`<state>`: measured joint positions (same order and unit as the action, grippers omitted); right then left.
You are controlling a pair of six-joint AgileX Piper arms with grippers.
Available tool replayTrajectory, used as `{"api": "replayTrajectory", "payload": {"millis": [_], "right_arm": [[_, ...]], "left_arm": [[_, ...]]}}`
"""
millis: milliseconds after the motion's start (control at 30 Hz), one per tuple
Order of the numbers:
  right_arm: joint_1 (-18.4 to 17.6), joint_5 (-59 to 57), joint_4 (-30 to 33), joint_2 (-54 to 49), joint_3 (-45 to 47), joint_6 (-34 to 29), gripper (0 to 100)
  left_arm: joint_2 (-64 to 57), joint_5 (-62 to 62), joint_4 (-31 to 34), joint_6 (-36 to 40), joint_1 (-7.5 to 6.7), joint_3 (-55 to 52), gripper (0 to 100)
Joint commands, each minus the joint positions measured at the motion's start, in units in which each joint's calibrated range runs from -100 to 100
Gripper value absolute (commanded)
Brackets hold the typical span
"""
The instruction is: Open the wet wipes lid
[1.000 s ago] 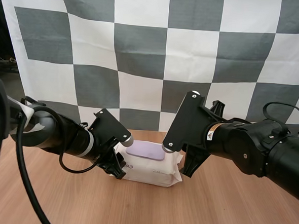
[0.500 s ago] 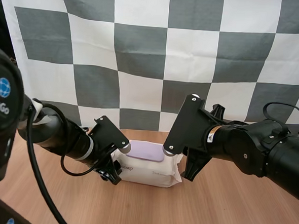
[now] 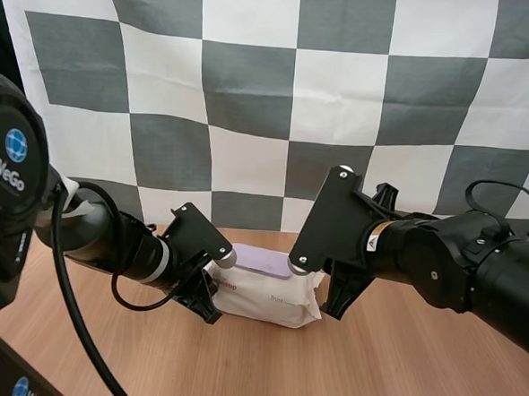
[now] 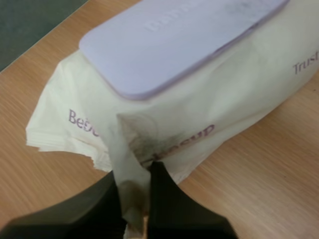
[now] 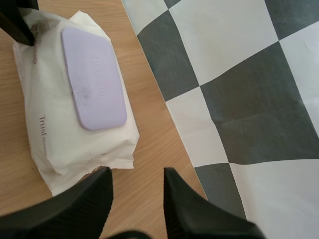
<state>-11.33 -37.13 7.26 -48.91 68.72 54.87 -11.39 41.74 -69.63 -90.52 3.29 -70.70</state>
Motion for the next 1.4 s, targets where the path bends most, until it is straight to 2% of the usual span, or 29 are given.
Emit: {"api": "replayTrajectory", "payload": {"millis": [0,200,500,800,967,1167,1367], "right_arm": [[-0.04,0.06,0.1,-0.04,0.01,-0.05,57],[-0.04,0.06,1.65,-0.04,0.01,0.71,57],[-0.04,-2.82,1.64,5.04,0.01,13.06,58],[-0.04,4.88,-5.87,10.1,0.01,21.32,58],[-0.04,10.89,-8.12,13.46,0.01,21.49,58],[-0.04,12.86,-9.24,16.99,0.01,21.49,58],[-3.22,13.92,-11.88,16.96,0.01,21.49,58]], "left_arm": [[0.07,0.08,0.01,0.68,-0.03,-0.02,0],[-0.05,12.64,3.65,5.11,-0.03,-0.02,0],[-2.56,22.37,3.68,7.27,-0.03,-0.02,0],[-8.34,27.3,4.66,9.53,-0.03,-0.02,0],[-8.34,27.85,5.67,10.59,-0.03,-0.02,0],[-8.34,28.81,7.24,11.57,-0.03,-0.02,0],[-8.34,29.19,7.55,11.57,-0.03,-0.02,0]]}}
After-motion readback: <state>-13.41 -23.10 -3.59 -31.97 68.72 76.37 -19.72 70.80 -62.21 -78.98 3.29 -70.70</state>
